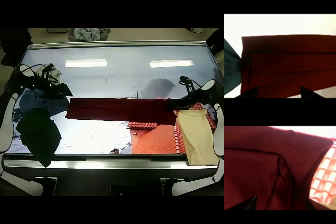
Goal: Fold the shirts.
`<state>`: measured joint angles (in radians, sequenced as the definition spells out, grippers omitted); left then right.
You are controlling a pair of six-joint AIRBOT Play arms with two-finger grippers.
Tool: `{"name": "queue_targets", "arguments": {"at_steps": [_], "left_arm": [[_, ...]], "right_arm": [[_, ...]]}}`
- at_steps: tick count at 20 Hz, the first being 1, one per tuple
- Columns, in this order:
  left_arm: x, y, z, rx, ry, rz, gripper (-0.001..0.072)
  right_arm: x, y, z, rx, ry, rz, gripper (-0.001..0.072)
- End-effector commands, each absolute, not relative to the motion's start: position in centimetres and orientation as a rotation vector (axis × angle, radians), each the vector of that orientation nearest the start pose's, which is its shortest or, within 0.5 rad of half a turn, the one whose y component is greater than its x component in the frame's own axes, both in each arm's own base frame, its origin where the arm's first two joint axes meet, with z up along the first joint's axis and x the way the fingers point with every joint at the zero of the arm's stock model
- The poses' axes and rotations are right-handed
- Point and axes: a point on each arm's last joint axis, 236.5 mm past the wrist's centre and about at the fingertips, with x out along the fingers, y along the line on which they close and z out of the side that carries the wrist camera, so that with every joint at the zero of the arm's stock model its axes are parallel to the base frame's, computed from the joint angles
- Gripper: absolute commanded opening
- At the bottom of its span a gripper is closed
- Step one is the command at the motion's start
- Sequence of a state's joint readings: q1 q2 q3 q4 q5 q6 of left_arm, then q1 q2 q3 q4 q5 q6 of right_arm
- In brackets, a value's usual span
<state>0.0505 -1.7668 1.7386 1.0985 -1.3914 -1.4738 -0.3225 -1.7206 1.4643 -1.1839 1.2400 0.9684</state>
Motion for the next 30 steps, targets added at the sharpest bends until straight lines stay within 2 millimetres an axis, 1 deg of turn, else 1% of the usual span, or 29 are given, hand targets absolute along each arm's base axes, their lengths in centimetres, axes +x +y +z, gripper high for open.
{"name": "queue_targets", "arguments": {"at_steps": [1, 3, 6, 7, 9, 10, 11, 12, 13, 14, 15, 16, 17, 18, 19, 21, 23, 25, 27, 30], "left_arm": [[47.6, -8.9, 5.1, -0.308, 1.276, -0.379, 0.061], [47.3, -9.4, 6.7, -0.289, 1.244, -0.394, 0.061], [47.0, -9.7, 8.0, -0.27, 1.217, -0.408, 0.061], [47.0, -9.8, 8.2, -0.268, 1.213, -0.409, 0.061], [47.0, -9.9, 8.2, -0.268, 1.212, -0.41, 0.061], [47.0, -9.9, 8.2, -0.268, 1.212, -0.41, 0.061], [47.0, -9.9, 8.2, -0.268, 1.212, -0.41, 0.061], [47.0, -9.9, 8.2, -0.268, 1.213, -0.41, 0.061], [46.9, -9.9, 8.2, -0.268, 1.213, -0.411, 0.0609], [46.9, -9.9, 8.2, -0.268, 1.213, -0.411, 0.0606], [46.9, -10.2, 8.2, -0.268, 1.214, -0.418, 0.0602], [46.8, -11.0, 8.2, -0.27, 1.216, -0.441, 0.0387], [46.3, -12.5, 8.2, -0.263, 1.215, -0.502, 0.0097], [45.6, -14.7, 8.1, -0.251, 1.211, -0.596, 0.0031], [44.5, -17.4, 7.7, -0.278, 1.227, -0.673, 0.0026], [42.4, -22.9, 6.3, -0.361, 1.251, -0.78, 0.0023], [41.0, -28.0, 4.2, -0.44, 1.246, -0.82, 0.0023], [40.0, -32.8, 2.3, -0.509, 1.235, -0.832, 0.0023], [39.3, -37.7, 1.2, -0.546, 1.223, -0.861, 0.0022], [37.3, -43.9, -1.0, -0.513, 1.258, -0.923, 0.0022]], "right_arm": [[43.6, -5.6, -7.9, 0.133, 1.381, 0.38, 0.072], [43.8, -4.9, -9.0, 0.178, 1.388, 0.398, 0.072], [43.6, -4.6, -10.5, 0.244, 1.422, 0.376, 0.072], [43.8, -3.9, -10.6, 0.279, 1.416, 0.391, 0.072], [44.5, -2.2, -10.1, 0.353, 1.385, 0.43, 0.0719], [44.5, -1.9, -10.1, 0.352, 1.389, 0.437, 0.0716], [44.3, -1.4, -10.3, 0.347, 1.405, 0.443, 0.0694], [44.1, -0.8, -10.5, 0.325, 1.419, 0.452, 0.0598], [44.0, -0.3, -10.6, 0.307, 1.429, 0.457, 0.0429], [44.2, 0.4, -10.4, 0.301, 1.426, 0.471, 0.0147], [44.3, 1.1, -9.8, 0.31, 1.416, 0.483, 0.0051], [44.6, 1.7, -8.7, 0.323, 1.39, 0.501, 0.0051], [44.8, 2.1, -7.3, 0.331, 1.364, 0.513, 0.005], [44.9, 2.2, -5.6, 0.318, 1.334, 0.516, 0.005], [44.7, 2.3, -4.0, 0.304, 1.315, 0.524, 0.005], [44.0, 2.6, -0.4, 0.277, 1.274, 0.533, 0.005], [42.9, 2.9, 3.1, 0.265, 1.244, 0.535, 0.005], [41.6, 3.3, 6.3, 0.25, 1.213, 0.537, 0.005], [40.0, 3.8, 9.3, 0.232, 1.187, 0.539, 0.005], [37.0, 4.5, 13.3, 0.227, 1.164, 0.529, 0.005]]}}
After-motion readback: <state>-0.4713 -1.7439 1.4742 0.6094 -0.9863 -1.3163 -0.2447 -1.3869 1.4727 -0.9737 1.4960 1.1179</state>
